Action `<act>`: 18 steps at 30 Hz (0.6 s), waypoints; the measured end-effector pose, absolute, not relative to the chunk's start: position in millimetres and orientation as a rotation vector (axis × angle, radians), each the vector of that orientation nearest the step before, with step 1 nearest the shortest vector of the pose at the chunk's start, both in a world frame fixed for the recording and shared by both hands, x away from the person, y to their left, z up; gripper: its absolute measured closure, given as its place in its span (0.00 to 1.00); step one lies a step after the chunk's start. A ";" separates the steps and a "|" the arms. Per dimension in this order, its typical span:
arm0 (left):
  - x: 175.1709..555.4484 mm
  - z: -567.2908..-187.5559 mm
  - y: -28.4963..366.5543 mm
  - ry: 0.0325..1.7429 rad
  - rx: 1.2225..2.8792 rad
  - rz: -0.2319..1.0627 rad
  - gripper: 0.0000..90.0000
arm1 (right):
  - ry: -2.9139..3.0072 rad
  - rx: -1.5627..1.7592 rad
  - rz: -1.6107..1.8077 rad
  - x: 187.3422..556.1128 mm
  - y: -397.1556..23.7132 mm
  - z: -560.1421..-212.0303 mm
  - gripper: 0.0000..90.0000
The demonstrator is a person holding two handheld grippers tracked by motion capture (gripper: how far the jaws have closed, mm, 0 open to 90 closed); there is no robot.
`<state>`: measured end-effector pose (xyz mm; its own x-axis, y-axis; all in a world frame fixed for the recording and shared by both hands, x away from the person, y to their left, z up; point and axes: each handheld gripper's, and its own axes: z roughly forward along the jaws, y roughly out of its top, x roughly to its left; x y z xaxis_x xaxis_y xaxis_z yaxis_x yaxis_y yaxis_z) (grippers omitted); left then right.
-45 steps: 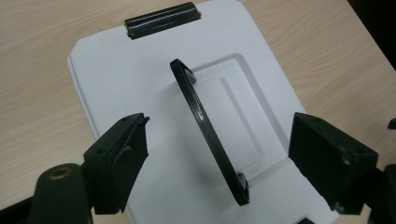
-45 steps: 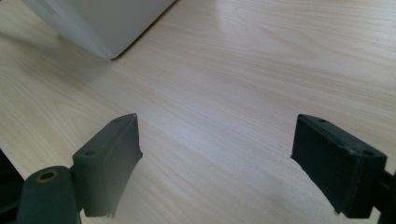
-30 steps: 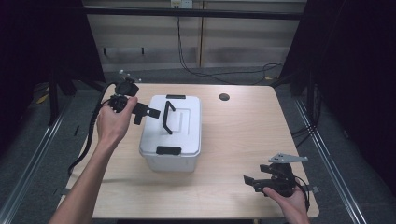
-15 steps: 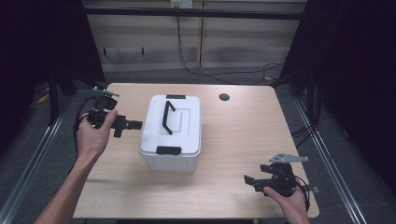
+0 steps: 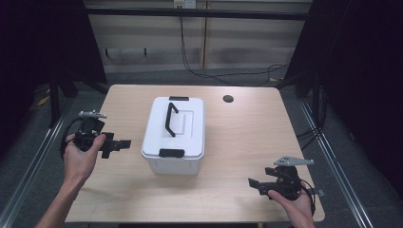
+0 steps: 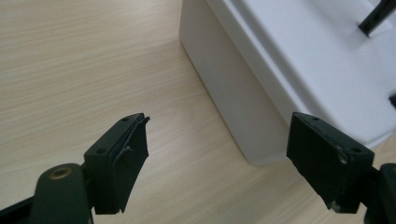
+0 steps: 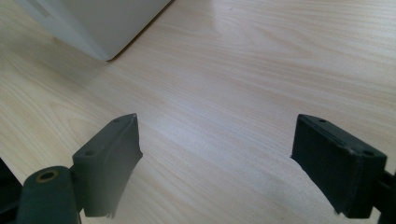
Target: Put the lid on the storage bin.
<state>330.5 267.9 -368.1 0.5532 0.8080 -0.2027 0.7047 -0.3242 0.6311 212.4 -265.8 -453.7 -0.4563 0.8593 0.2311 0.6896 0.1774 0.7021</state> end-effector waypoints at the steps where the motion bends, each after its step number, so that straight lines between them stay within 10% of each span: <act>1: 328.2 -370.3 269.6 1.213 2.104 0.185 0.23 | 2.233 1.499 1.143 212.4 -265.8 -453.7 0.16; 18: 300.7 -416.9 298.9 1.274 2.096 0.171 0.23 | 2.237 1.497 1.132 213.1 -265.7 -454.6 0.17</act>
<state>300.7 298.9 -416.9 0.5146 0.8283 -0.2218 0.7408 -0.2992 0.6014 213.1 -265.7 -454.6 -0.4560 0.8612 0.2243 0.6908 0.1837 0.6993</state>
